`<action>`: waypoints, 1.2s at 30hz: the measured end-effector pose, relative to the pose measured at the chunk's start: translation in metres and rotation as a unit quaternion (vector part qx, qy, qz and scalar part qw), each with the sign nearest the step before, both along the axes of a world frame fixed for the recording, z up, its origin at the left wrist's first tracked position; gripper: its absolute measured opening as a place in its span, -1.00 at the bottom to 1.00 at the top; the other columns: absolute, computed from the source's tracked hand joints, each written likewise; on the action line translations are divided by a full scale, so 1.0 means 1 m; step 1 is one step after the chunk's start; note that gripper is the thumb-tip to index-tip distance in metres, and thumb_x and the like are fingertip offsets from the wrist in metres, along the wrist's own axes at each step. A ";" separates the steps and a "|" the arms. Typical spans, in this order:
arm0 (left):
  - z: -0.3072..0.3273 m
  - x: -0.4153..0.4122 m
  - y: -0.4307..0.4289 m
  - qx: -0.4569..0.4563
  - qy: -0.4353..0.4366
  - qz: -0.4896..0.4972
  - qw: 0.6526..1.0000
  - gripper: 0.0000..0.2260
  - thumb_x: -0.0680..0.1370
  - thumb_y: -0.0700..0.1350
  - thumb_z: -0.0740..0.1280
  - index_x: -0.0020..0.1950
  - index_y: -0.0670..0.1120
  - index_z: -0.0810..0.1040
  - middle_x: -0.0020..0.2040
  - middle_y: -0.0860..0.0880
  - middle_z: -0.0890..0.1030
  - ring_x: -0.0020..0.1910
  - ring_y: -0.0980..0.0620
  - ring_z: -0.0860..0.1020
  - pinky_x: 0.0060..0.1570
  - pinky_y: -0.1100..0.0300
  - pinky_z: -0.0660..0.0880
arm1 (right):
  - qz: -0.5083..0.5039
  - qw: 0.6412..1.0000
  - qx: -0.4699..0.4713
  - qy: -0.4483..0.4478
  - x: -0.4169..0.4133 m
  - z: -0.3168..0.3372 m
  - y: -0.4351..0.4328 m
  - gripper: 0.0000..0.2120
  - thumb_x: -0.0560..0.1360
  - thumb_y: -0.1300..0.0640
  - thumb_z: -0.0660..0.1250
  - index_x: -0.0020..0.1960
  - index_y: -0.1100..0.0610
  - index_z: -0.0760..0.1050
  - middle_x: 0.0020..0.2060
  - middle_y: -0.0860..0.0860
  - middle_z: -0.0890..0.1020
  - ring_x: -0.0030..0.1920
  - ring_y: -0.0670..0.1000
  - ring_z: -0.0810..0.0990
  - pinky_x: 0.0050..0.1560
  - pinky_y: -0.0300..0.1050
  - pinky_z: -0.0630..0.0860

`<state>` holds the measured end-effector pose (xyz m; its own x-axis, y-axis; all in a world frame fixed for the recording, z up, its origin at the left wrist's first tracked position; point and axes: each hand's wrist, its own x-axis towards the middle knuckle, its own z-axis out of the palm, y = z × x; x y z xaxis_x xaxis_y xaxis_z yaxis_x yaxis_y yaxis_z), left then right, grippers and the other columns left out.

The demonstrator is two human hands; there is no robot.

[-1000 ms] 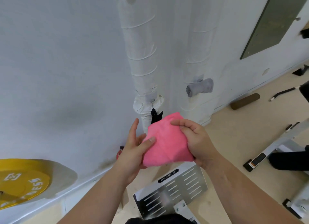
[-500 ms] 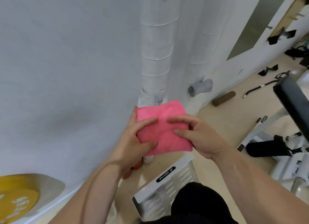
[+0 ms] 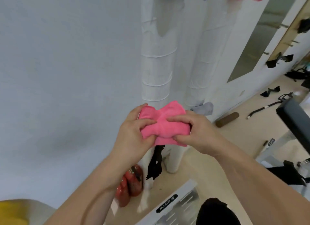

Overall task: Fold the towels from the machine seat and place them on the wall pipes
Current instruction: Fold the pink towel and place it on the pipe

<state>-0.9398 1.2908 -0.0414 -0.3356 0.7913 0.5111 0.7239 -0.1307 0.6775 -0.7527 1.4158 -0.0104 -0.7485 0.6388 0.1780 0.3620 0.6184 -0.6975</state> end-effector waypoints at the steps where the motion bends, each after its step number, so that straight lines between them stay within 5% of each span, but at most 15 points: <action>1: 0.004 0.001 0.006 0.000 0.016 0.003 1.000 -0.78 0.35 -0.17 0.54 -0.02 -0.01 0.74 0.39 -0.10 0.50 0.38 0.18 0.44 0.29 0.48 0.32 | 0.003 1.000 0.020 0.014 -0.001 0.003 0.010 -0.48 0.27 0.20 0.55 0.19 -0.12 0.66 -0.01 0.00 0.58 0.00 -0.18 0.56 -0.01 -0.48 0.40; 5: 0.026 0.011 0.040 -0.007 0.083 0.031 0.996 -0.82 0.40 -0.20 0.51 -0.03 -0.02 0.71 0.42 -0.03 0.38 0.31 0.43 0.32 0.24 0.57 0.22 | 0.043 0.992 0.116 0.040 0.000 0.019 0.060 -0.60 0.22 0.07 0.46 0.06 -0.10 0.69 -0.15 -0.10 0.54 -0.06 -0.18 0.54 -0.08 -0.50 0.36; 7: 0.041 0.024 0.062 -0.011 0.104 0.065 0.992 -0.83 0.41 -0.12 0.49 -0.01 0.01 0.70 0.46 -0.04 0.35 0.33 0.15 0.41 0.31 0.35 0.26 | 0.063 0.983 0.163 0.054 0.006 0.029 0.091 -0.68 0.24 0.03 0.46 0.00 -0.12 0.68 -0.07 -0.11 0.46 -0.03 -0.18 0.48 -0.01 -0.47 0.35; 9: 0.057 0.038 0.085 -0.031 0.139 0.102 0.985 -0.76 0.40 0.04 0.38 0.03 0.07 0.69 0.54 -0.05 0.31 0.43 -0.07 0.31 0.39 0.10 0.20 | 0.089 0.975 0.193 0.057 0.018 0.042 0.127 -0.74 0.28 -0.04 0.47 -0.03 -0.15 0.68 0.20 -0.16 0.37 0.24 -0.19 0.36 0.26 -0.37 0.29; 11: 0.076 0.053 0.106 -0.057 0.117 0.080 0.988 -0.76 0.42 0.06 0.36 0.07 0.13 0.64 0.56 0.07 0.28 0.57 0.10 0.14 0.48 0.11 0.10 | 0.138 0.974 0.170 0.055 0.034 0.060 0.162 -0.76 0.32 -0.04 0.49 -0.01 -0.15 0.68 0.43 -0.20 0.27 0.49 -0.22 0.14 0.44 -0.29 0.14; 13: 0.096 0.069 0.126 -0.065 0.046 0.048 0.996 -0.81 0.47 -0.05 0.45 0.08 0.11 0.63 0.41 0.22 0.49 0.52 0.29 0.24 0.45 0.25 0.22 | 0.200 0.971 0.110 0.063 0.048 0.081 0.193 -0.78 0.37 0.04 0.51 0.01 -0.09 0.67 0.45 -0.19 0.38 0.54 -0.26 0.15 0.48 -0.30 0.16; 15: 0.119 0.087 0.145 -0.061 -0.026 0.056 0.996 -0.83 0.51 -0.19 0.47 0.02 0.05 0.63 0.05 0.16 0.67 0.17 0.34 0.55 0.12 0.29 0.47 | 0.239 0.965 0.055 0.089 0.056 0.103 0.220 -0.78 0.42 0.18 0.52 0.04 -0.01 0.65 0.21 -0.17 0.63 0.36 -0.25 0.46 0.33 -0.29 0.41; 18: 0.158 0.105 0.167 -0.016 -0.056 0.101 0.993 -0.82 0.53 -0.22 0.45 0.02 0.05 0.59 -0.09 0.01 0.66 -0.18 0.12 0.61 -0.23 0.22 0.56 | 0.258 0.953 0.017 0.159 0.056 0.134 0.247 -0.80 0.49 0.28 0.47 0.04 0.04 0.61 -0.10 -0.09 0.67 -0.06 -0.13 0.63 -0.07 -0.27 0.54; 21: 0.192 0.107 0.176 0.041 -0.111 0.131 0.984 -0.76 0.57 -0.14 0.43 0.13 0.17 0.55 0.00 0.02 0.66 -0.10 0.07 0.65 -0.19 0.21 0.60 | 0.268 0.935 -0.006 0.232 0.045 0.160 0.256 -0.76 0.54 0.22 0.45 0.14 -0.03 0.57 -0.02 -0.15 0.63 -0.03 -0.11 0.62 -0.04 -0.26 0.57; 24: 0.220 0.105 0.173 0.070 -0.100 0.138 0.983 -0.76 0.59 -0.05 0.41 0.21 0.21 0.54 0.10 0.12 0.60 0.06 0.08 0.62 -0.03 0.18 0.63 | 0.269 0.918 -0.064 0.286 0.030 0.184 0.246 -0.71 0.57 0.21 0.40 0.19 -0.11 0.52 0.01 -0.02 0.56 -0.14 0.01 0.65 -0.20 -0.04 0.67; 28: 0.256 0.104 0.158 0.077 -0.077 0.135 0.985 -0.54 0.52 -0.07 0.50 0.28 0.33 0.44 0.21 0.12 0.49 0.11 0.04 0.59 0.02 0.08 0.66 | 0.273 0.885 -0.067 0.371 0.011 0.221 0.227 -0.76 0.59 0.32 0.34 0.06 -0.03 0.54 -0.09 -0.19 0.57 -0.28 -0.06 0.62 -0.37 -0.06 0.63; 32: 0.299 0.095 0.139 0.140 -0.044 0.111 0.983 -0.51 0.52 -0.17 0.48 0.25 0.36 0.47 0.21 0.02 0.51 0.00 0.09 0.62 -0.07 0.20 0.62 | 0.299 0.863 -0.025 0.406 0.001 0.263 0.211 -0.69 0.58 0.42 0.28 -0.12 0.05 0.61 -0.02 0.01 0.59 -0.26 -0.05 0.61 -0.28 -0.10 0.60; 36: 0.349 0.088 0.129 0.162 -0.023 0.089 0.983 -0.51 0.52 -0.28 0.46 0.24 0.27 0.51 0.19 0.04 0.50 -0.05 0.00 0.66 -0.20 0.10 0.66 | 0.318 0.856 0.027 0.407 -0.005 0.313 0.201 -0.70 0.45 0.32 0.50 -0.06 -0.09 0.66 0.10 -0.06 0.62 -0.02 -0.02 0.62 -0.13 -0.20 0.58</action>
<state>-0.8514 1.4200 0.3078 -0.4823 0.5172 0.7070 0.7240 -0.2190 0.6541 -0.7576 1.6171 0.3022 -0.5562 0.1225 0.8220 -0.6517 0.5496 -0.5228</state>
